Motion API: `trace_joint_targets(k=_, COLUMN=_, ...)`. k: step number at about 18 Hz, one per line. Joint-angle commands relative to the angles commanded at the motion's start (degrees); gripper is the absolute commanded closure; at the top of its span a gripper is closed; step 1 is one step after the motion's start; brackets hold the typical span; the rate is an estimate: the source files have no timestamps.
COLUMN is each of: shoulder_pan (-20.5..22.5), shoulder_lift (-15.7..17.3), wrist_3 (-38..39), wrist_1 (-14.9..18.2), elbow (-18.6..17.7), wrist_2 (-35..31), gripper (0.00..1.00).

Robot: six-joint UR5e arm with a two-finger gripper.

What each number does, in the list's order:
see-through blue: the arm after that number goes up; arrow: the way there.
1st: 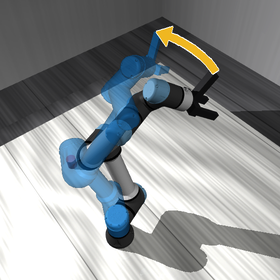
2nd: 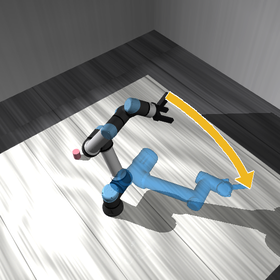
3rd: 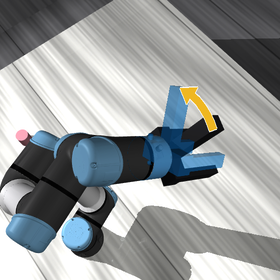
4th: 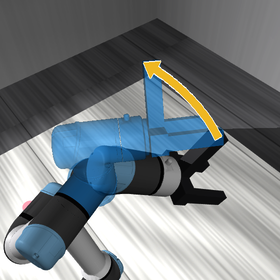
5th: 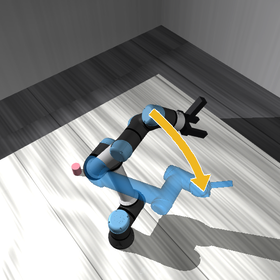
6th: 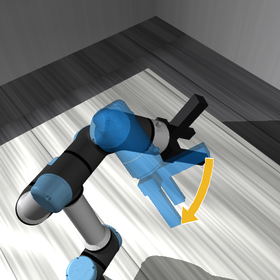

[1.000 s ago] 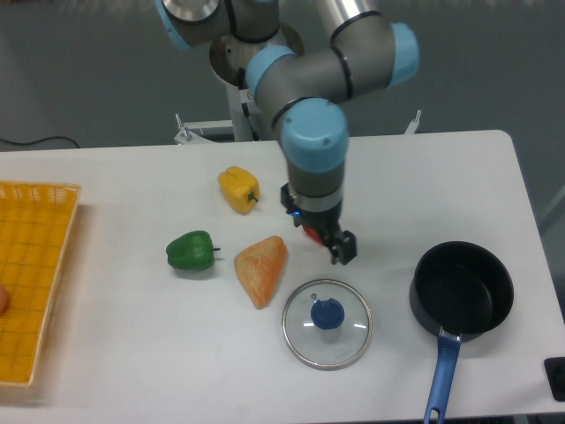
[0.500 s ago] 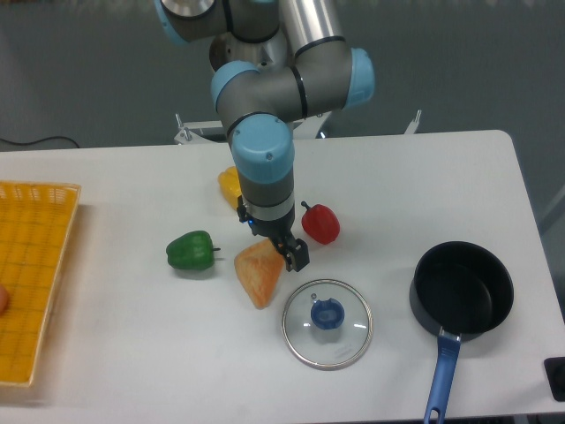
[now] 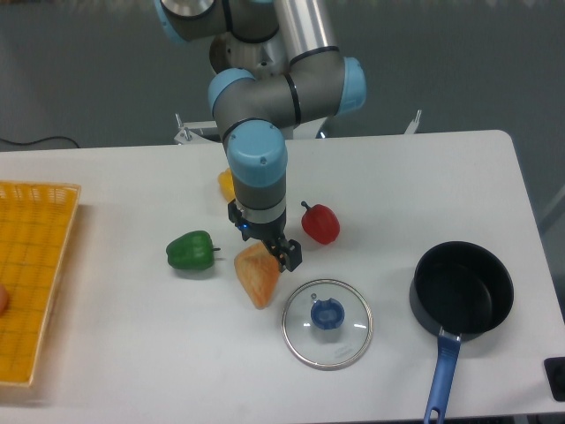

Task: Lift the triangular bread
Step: 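Lower the gripper onto the bread's narrow tip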

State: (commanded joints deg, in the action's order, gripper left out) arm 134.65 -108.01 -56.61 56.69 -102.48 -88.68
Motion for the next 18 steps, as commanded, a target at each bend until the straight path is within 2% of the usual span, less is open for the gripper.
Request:
trace_joint_targets(k=4, shoulder_pan=-0.1, shoulder_lift=-0.7, wrist_3=4.7, wrist_1=-1.2, elbow=-0.8, wrist_2=-0.3, gripper=0.05)
trace_joint_targets(k=13, shoulder_pan=-0.1, shoulder_lift=-1.0, wrist_3=5.1, wrist_1=-3.4, elbow=-3.2, wrist_2=-0.4, gripper=0.05)
trace_joint_targets(k=18, shoulder_pan=-0.7, shoulder_lift=-1.1, wrist_3=5.6, wrist_1=-6.3, elbow=-4.6, wrist_2=-0.7, gripper=0.05)
